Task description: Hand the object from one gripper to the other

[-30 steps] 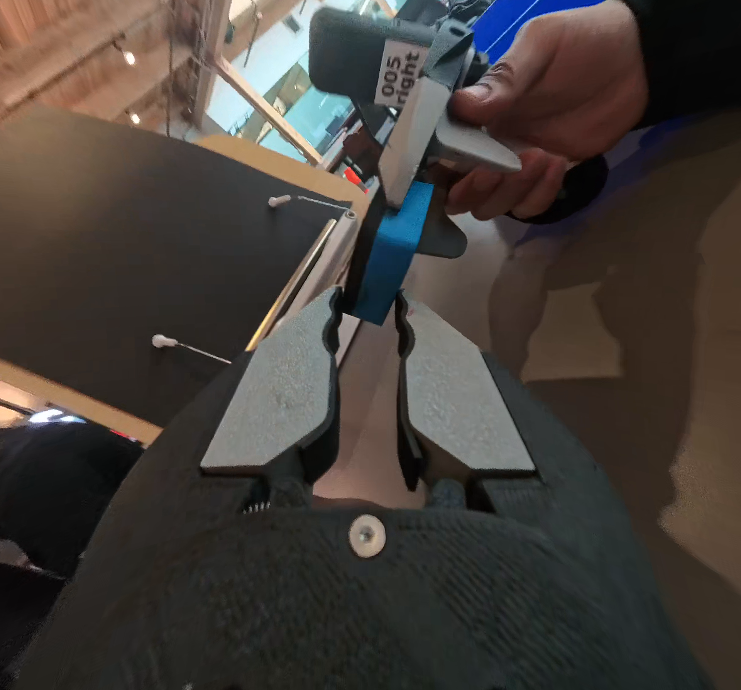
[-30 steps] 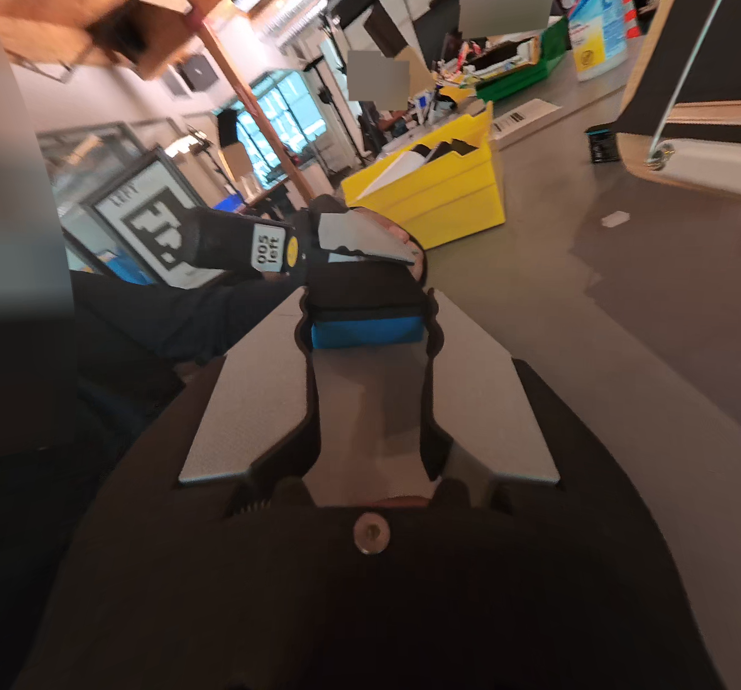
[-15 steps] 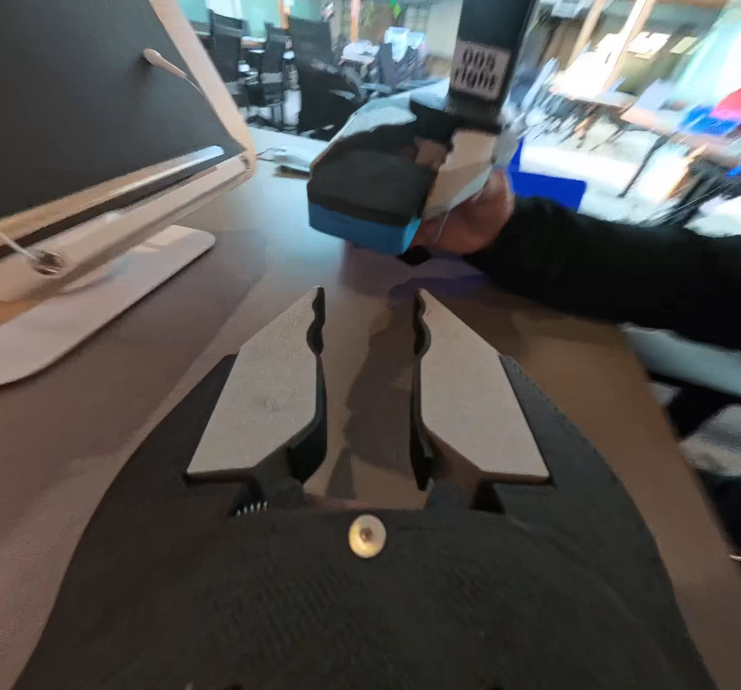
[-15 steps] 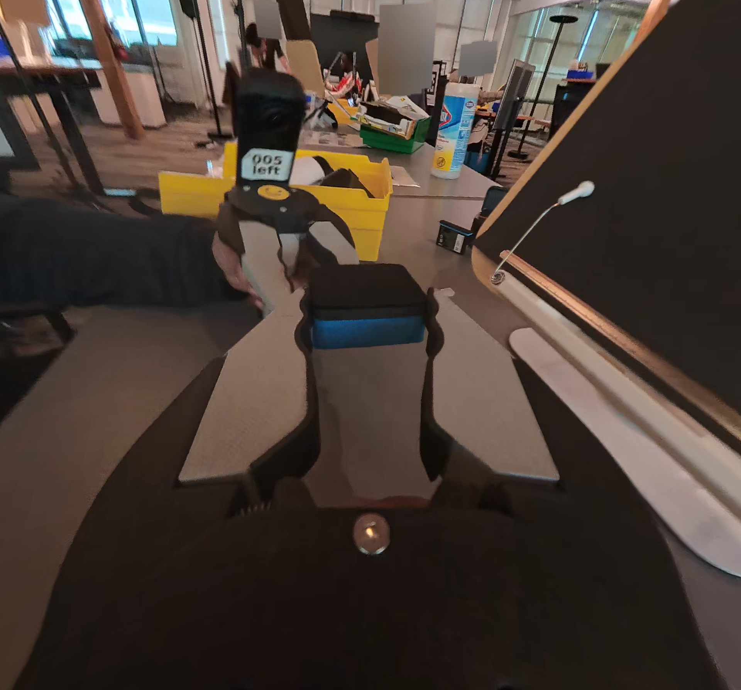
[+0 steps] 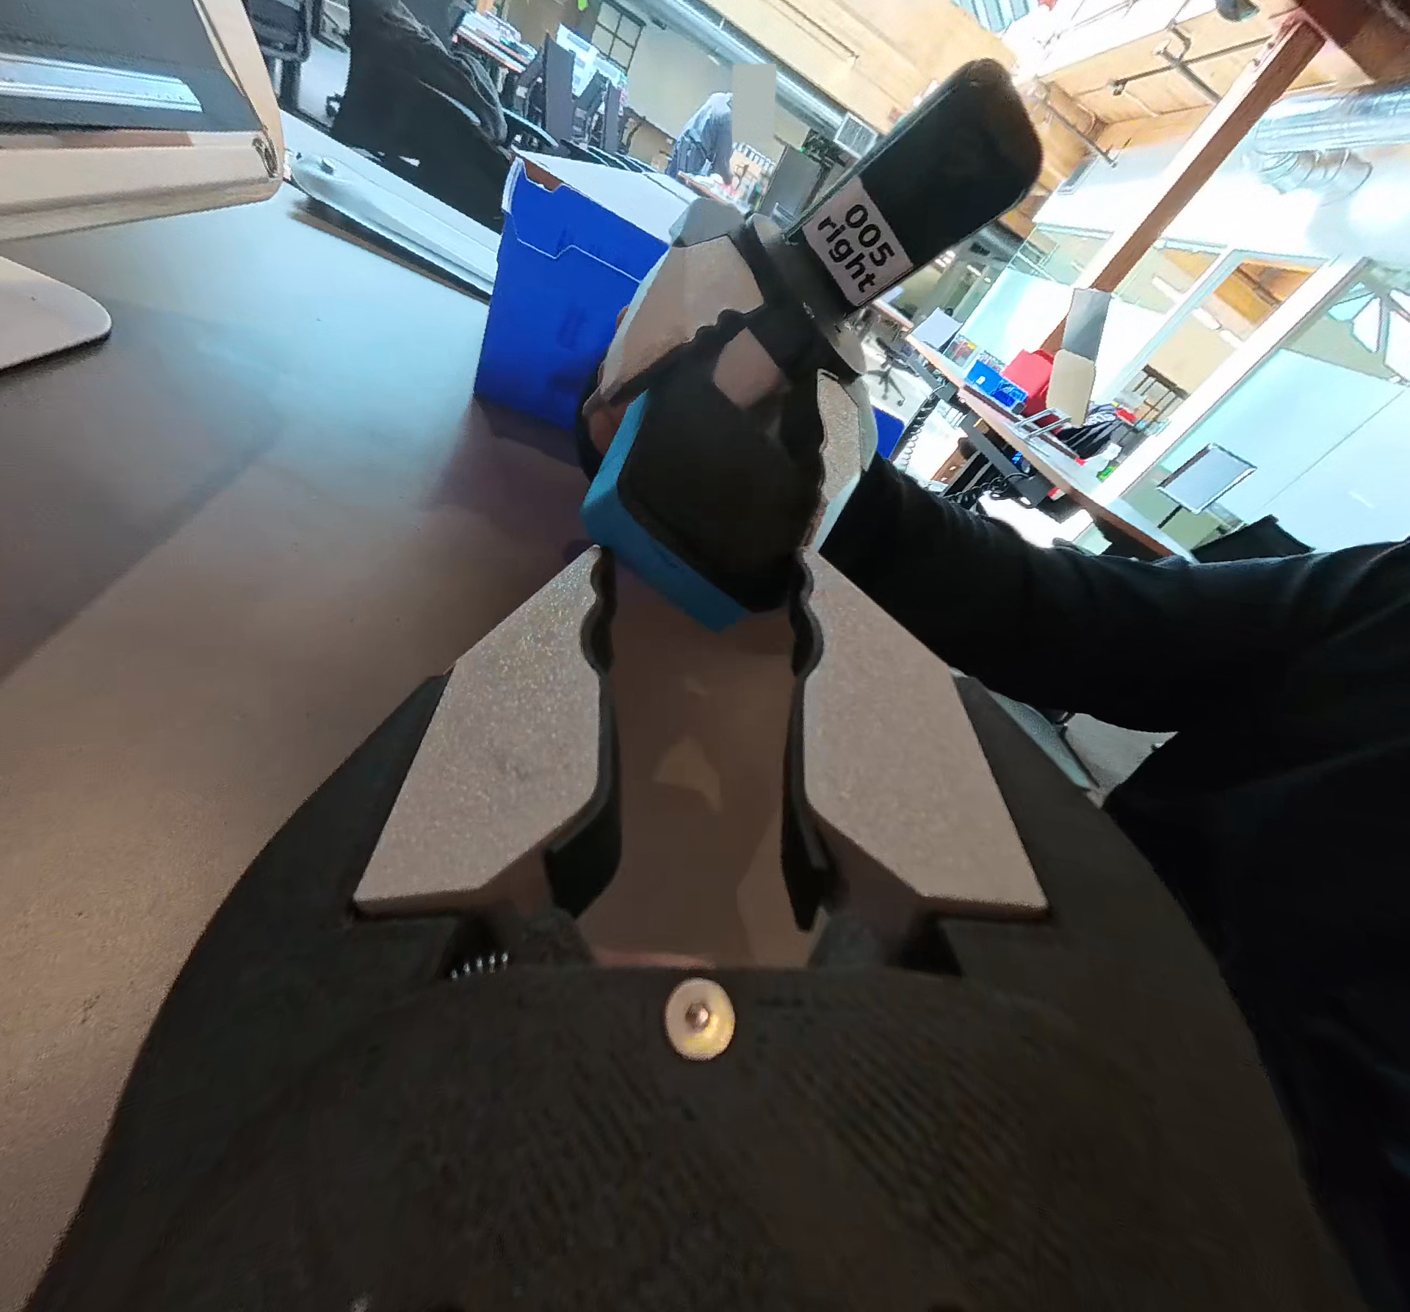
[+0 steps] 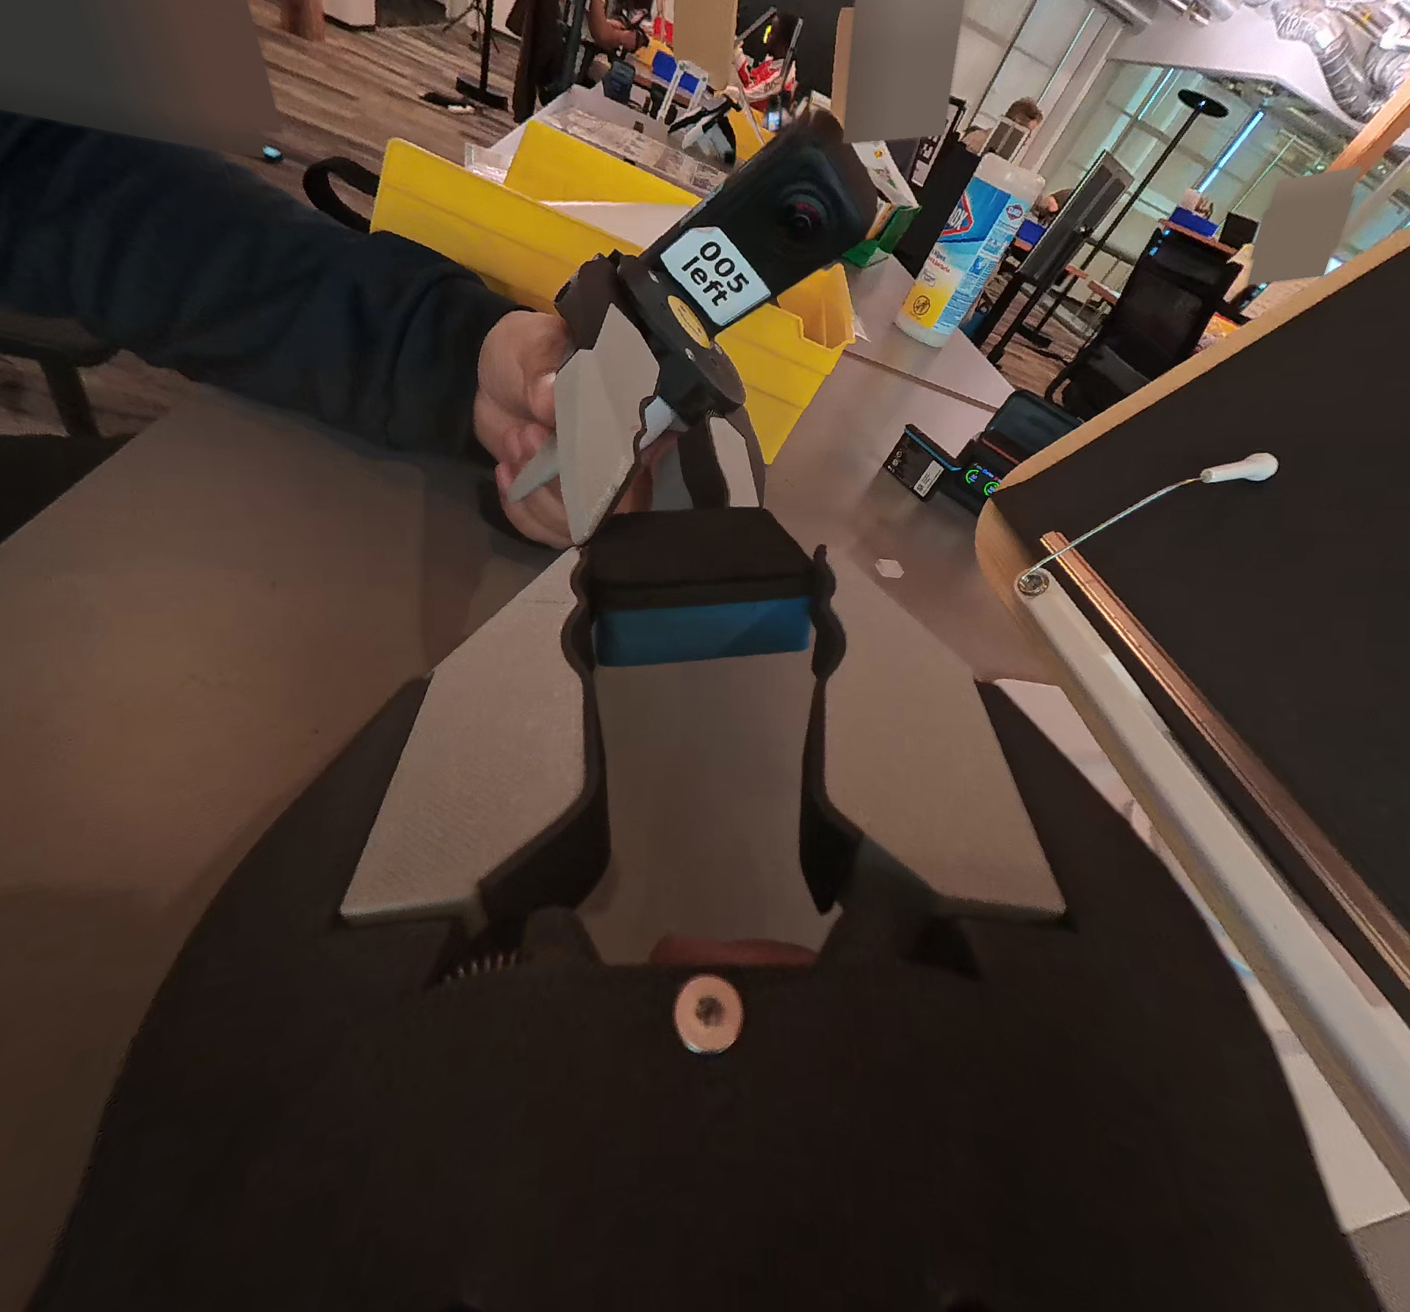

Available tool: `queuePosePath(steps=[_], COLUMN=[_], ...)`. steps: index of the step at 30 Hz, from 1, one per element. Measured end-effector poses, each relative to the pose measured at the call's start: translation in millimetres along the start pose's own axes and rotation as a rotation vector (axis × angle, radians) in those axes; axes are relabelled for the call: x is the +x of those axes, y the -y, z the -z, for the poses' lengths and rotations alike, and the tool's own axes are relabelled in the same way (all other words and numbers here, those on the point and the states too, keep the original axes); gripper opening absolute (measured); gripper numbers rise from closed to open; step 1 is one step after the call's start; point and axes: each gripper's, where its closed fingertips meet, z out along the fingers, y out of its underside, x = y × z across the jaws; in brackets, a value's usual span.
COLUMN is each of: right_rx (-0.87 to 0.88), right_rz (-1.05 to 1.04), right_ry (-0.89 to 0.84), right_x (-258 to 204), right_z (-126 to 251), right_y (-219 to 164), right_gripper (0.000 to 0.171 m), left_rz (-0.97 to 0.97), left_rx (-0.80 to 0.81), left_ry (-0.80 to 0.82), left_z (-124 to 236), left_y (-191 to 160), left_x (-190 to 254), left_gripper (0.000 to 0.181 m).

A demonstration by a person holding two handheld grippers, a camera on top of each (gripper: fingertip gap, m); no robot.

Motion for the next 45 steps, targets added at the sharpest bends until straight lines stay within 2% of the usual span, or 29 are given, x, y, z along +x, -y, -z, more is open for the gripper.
queuePosePath(steps=[4,8,9,10,13,15,16,19,20,23,25,30,34,38,45], right_rx=[-0.016,0.003,0.019,0.029,0.06,0.09,0.088,0.08,0.087,0.103,0.092,0.044,0.01,-0.052,-0.185], right_rz=[-0.031,-0.159,-0.198,-0.236,-0.339,-0.372,-0.373,-0.403,-0.423,-0.392,-0.318,-0.113,-0.068,-0.049,0.009], right_ry=[0.011,0.047,0.058,0.072,0.095,0.116,0.111,0.11,0.121,0.124,0.153,0.01,-0.062,-0.069,-0.045], right_x=[0,2,2,3,7,7,8,9,9,7,-2,8,17,17,9], right_z=[0,1,2,3,5,7,7,6,7,7,6,7,9,5,-1], right_y=[-4,-5,-3,-3,-2,1,0,-4,-3,-1,1,1,-3,-14,-36], right_gripper=[0.055,0.075,0.077,0.077,0.076,0.056,0.051,0.066,0.066,0.051,0.023,0.019,0.019,0.019,0.019], left_rz=[-0.124,-0.331,-0.405,-0.483,-0.65,-0.654,-0.65,-0.714,-0.733,-0.715,-0.699,-0.555,-0.409,-0.437,-0.51], left_rx=[-0.023,-0.015,0.007,0.034,0.061,0.06,0.06,0.078,0.093,0.093,0.071,0.082,0.051,0.023,0.008], left_ry=[0.081,0.212,0.232,0.255,0.338,0.338,0.34,0.306,0.271,0.21,0.235,0.295,0.276,0.325,0.356], left_z=[2,7,8,10,15,15,14,12,11,6,5,8,7,6,5], left_y=[0,9,13,18,26,27,27,26,26,23,20,22,16,13,12], left_x=[-6,-13,-11,-9,-8,-6,-7,2,9,18,11,-6,-16,-23,-23], left_gripper=[0.041,0.039,0.029,0.023,0.023,0.022,0.022,0.022,0.022,0.022,0.023,0.026,0.048,0.053,0.048])
